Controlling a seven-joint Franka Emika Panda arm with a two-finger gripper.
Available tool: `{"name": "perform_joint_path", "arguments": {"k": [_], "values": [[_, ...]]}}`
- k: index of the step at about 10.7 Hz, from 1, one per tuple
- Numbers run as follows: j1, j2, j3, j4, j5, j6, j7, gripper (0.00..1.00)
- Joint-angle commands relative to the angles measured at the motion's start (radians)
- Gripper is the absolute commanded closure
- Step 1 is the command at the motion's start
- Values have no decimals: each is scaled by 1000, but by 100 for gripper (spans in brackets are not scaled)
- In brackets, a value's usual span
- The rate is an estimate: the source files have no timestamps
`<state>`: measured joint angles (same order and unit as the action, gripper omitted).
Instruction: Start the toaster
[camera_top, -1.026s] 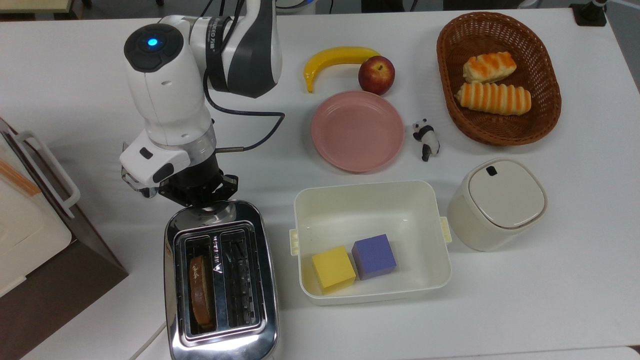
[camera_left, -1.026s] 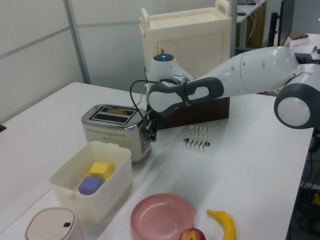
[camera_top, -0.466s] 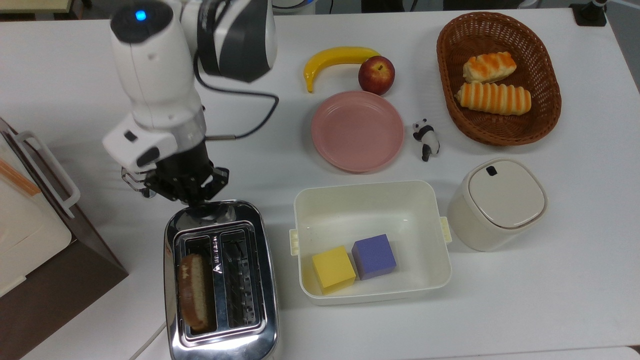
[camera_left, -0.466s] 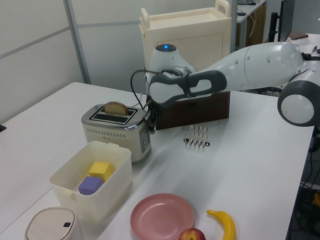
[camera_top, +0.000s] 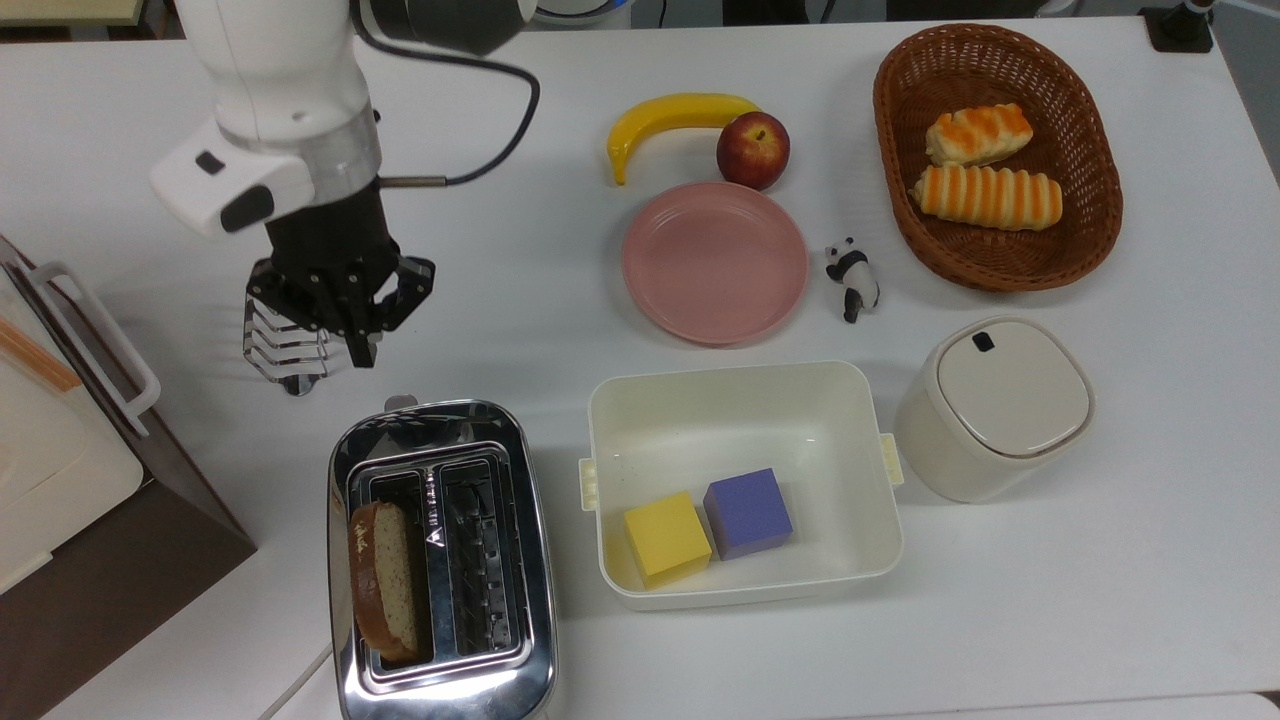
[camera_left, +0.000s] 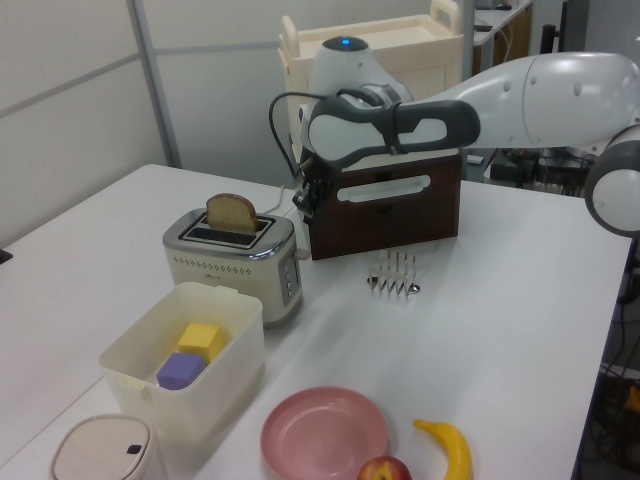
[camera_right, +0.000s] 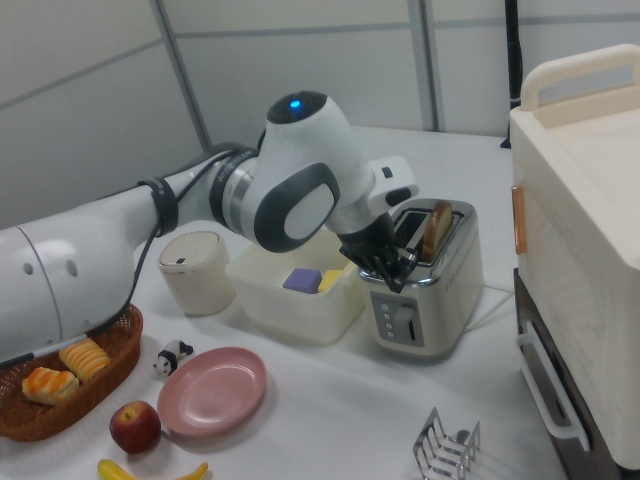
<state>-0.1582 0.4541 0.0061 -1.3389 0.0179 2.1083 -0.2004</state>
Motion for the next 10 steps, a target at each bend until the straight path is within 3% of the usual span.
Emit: {"name": "perform_joint_path", "arguments": {"k": [1, 3, 4, 5, 10], "values": [[3, -89, -5, -11, 10, -141, -14, 65], [3, -141, -12, -8, 8, -221, -16, 42], [3, -150, -12, -8, 5, -266, -17, 26], [3, -152, -12, -8, 1, -292, -20, 0], [5, -175, -9, -14, -25, -378, -81, 0]]}}
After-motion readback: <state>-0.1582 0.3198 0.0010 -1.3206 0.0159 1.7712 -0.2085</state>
